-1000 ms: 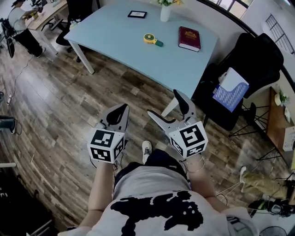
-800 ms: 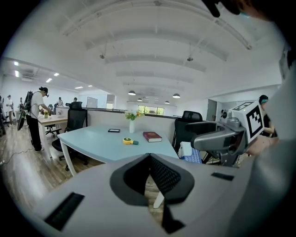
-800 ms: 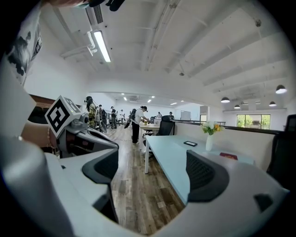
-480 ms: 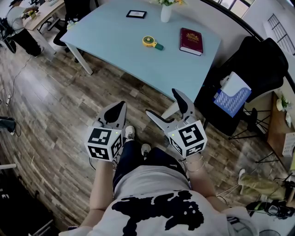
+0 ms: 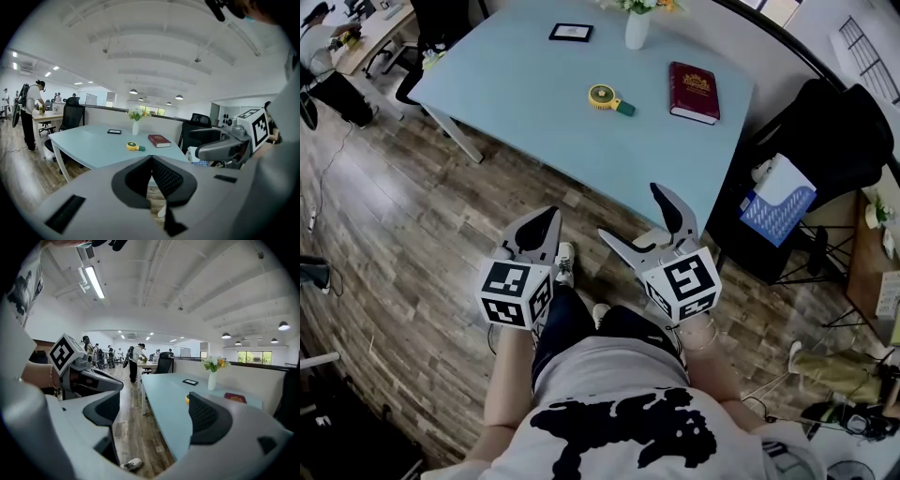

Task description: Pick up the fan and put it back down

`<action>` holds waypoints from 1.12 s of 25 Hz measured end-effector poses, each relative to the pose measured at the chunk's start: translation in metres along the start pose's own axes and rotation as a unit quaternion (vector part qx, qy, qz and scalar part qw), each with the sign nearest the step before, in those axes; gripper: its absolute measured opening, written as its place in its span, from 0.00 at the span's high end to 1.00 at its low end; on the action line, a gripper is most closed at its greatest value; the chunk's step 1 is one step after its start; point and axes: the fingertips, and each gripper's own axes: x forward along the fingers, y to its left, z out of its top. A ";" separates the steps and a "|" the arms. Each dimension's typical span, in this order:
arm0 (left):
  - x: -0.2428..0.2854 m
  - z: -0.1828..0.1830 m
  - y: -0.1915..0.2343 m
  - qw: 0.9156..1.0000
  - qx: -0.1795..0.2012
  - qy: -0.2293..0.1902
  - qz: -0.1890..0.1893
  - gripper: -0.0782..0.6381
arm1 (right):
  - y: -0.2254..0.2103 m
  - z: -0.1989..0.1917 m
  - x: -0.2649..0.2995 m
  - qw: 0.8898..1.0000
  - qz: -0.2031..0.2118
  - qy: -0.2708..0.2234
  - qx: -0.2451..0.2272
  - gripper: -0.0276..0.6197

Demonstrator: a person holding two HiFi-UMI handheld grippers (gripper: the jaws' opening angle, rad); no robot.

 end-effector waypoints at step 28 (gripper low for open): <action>0.157 0.100 0.132 0.983 0.060 0.024 -0.173 0.88 | -0.091 0.059 0.188 0.992 -0.125 0.012 0.018 0.27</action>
